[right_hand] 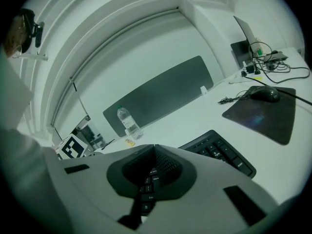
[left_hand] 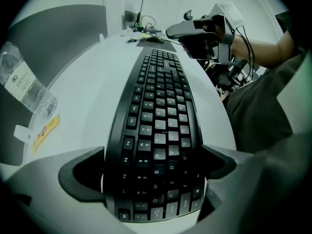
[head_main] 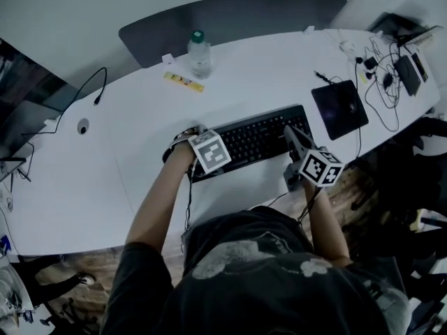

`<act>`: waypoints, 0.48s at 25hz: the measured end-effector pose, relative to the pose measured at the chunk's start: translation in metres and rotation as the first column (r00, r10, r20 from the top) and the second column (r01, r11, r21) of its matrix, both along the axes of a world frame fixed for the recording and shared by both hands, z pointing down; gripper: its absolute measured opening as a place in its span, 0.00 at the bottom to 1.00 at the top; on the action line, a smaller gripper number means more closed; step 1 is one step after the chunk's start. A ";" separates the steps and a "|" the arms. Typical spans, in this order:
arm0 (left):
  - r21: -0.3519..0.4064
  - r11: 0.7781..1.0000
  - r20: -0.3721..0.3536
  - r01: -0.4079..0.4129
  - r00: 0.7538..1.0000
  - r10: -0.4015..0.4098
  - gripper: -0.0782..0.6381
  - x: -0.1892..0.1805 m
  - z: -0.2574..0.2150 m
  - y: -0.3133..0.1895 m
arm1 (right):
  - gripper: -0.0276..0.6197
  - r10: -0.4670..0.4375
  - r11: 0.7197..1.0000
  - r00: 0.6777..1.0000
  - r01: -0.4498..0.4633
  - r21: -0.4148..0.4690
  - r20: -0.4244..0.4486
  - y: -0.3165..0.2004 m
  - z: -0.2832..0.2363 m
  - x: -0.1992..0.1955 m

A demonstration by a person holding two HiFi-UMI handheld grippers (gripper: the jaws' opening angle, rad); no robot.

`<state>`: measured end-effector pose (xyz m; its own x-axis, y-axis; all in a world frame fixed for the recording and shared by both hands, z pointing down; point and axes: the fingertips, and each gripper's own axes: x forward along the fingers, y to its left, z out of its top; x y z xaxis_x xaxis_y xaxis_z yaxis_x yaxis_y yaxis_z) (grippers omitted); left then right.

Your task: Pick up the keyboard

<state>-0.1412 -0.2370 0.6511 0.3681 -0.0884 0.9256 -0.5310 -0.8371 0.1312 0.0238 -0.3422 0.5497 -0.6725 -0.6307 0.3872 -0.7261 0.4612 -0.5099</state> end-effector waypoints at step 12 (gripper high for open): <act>-0.156 0.988 0.123 0.002 0.992 0.017 0.93 -0.008 0.013 0.012 | 0.04 -0.070 0.998 0.997 0.070 -0.001 0.018 -0.016 -0.008 -0.015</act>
